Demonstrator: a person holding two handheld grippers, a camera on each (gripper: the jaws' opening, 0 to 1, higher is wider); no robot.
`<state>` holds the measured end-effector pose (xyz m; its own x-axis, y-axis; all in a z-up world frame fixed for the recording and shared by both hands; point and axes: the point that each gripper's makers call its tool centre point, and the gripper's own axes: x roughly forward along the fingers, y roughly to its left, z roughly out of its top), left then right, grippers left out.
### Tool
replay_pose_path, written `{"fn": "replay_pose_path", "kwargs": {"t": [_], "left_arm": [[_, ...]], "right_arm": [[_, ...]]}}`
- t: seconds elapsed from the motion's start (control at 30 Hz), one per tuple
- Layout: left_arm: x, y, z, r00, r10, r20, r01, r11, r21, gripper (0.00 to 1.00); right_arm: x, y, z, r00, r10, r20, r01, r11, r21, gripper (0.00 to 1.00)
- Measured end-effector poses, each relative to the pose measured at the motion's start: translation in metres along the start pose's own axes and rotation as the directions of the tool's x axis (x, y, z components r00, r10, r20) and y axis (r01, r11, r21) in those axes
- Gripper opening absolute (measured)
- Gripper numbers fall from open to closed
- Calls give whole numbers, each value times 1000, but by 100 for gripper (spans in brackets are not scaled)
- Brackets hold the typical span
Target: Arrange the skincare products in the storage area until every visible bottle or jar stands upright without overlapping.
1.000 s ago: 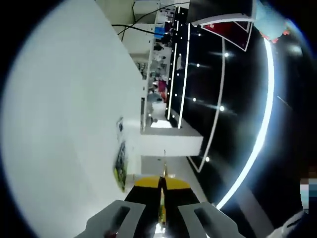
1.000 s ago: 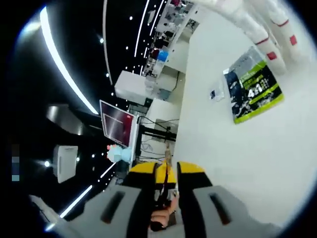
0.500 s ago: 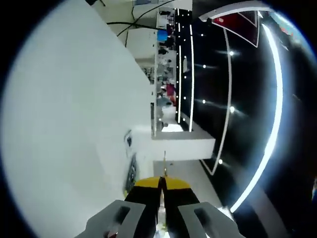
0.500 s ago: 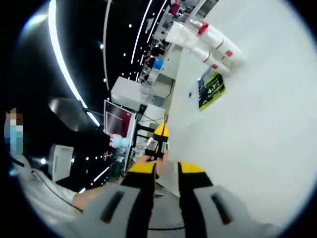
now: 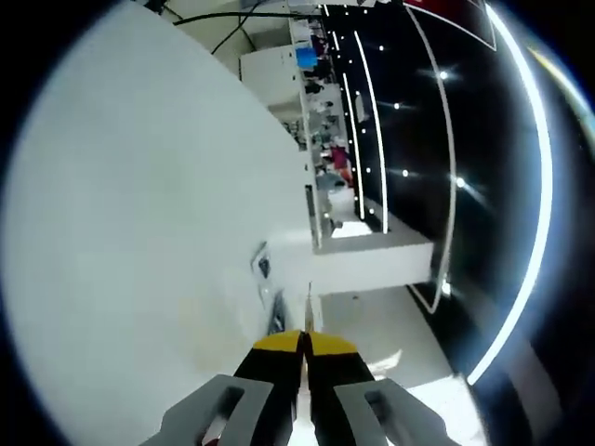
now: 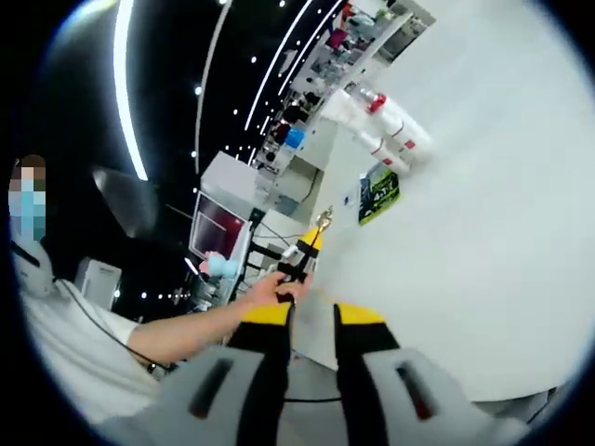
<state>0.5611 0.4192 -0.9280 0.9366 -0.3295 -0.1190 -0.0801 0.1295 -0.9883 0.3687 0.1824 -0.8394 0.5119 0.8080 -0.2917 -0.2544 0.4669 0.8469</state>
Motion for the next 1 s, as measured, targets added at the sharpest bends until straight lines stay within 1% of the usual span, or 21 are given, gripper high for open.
{"fn": "replay_pose_path", "kwargs": {"t": [0.07, 0.13, 0.17, 0.2, 0.33, 0.43, 0.53, 0.57, 0.63, 0.67, 0.73, 0.8, 0.9, 1.0], "left_arm": [[3, 3, -3, 1000, 18, -11, -18, 1000, 7, 1], [6, 6, -5, 999, 39, -31, -38, 999, 31, 1], [7, 10, -3, 998, 55, -27, -54, 998, 38, 1], [8, 10, -3, 998, 52, -30, -51, 998, 36, 1], [12, 19, 0, 996, 81, -24, -80, 996, 36, 1], [17, 26, 1, 995, 99, -27, -98, 994, 42, 1], [21, 32, 1, 993, 117, -28, -115, 992, 47, 1], [21, 35, 1, 991, 131, -30, -130, 990, 52, 1], [21, 37, 0, 990, 134, -34, -132, 990, 55, 1], [21, 35, -1, 991, 125, -37, -123, 991, 56, 1], [25, 36, 5, 991, 131, -22, -129, 989, 67, 1], [27, 35, 8, 991, 135, -22, -133, 989, 70, 1], [28, 37, 9, 987, 157, -30, -153, 981, 117, 1], [27, 37, 6, 984, 169, -48, -160, 975, 156, 2]], "right_arm": [[-2, -1, 2, 1000, -2, 7, 2, 1000, 2, 19], [-5, -2, 2, 1000, -5, 11, 5, 1000, 1, 19], [-5, -3, 1, 1000, -8, 9, 8, 1000, 2, 19], [-7, -5, 0, 1000, -14, 6, 14, 1000, 2, 19], [-14, -11, -3, 999, -33, 7, 33, 999, 11, 19], [-17, -10, 1, 999, -36, 25, 35, 999, 21, 19], [-18, -10, 2, 999, -43, 19, 43, 999, 1, 19], [-18, -10, 0, 999, -44, 14, 44, 999, -5, 19], [-19, -10, -1, 999, -43, 10, 43, 999, -5, 19], [-19, -9, -2, 999, -43, 9, 43, 999, -4, 19], [-18, -7, -2, 999, -38, 12, 38, 999, -4, 19], [-17, -7, -3, 999, -36, 9, 36, 999, 0, 19], [-17, -7, -5, 999, -37, 2, 37, 999, -9, 19], [-17, -8, -5, 999, -38, 2, 38, 999, -5, 19]]}}
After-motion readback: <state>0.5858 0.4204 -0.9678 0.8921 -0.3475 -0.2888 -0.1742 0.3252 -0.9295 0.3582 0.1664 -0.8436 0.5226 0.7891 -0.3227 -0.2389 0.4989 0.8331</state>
